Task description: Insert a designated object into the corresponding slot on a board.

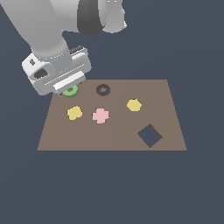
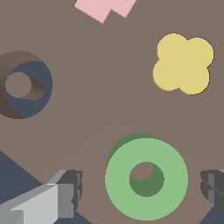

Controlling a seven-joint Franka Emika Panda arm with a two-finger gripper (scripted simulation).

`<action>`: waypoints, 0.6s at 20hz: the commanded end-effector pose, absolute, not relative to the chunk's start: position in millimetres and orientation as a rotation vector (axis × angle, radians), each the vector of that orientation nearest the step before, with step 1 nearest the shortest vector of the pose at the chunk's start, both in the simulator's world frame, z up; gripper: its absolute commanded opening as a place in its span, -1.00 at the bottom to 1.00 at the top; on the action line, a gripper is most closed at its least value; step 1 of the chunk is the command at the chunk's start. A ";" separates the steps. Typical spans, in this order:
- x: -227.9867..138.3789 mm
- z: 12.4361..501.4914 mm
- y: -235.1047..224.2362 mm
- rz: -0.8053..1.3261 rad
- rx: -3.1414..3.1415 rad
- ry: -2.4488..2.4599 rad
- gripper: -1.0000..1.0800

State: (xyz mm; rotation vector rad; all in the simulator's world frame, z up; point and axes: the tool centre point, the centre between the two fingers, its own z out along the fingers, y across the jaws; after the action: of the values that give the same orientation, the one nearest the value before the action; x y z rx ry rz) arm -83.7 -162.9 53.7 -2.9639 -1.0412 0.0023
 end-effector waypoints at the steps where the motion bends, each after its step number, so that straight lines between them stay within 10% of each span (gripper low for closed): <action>1: -83.2 51.3 -166.3 0.000 -2.956 -1.064 0.92; 12: -82.7 38.4 -168.0 0.000 -2.953 -1.072 0.92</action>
State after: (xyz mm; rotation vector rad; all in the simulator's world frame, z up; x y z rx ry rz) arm -82.4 -168.2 43.1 -2.9540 -1.0713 -0.0010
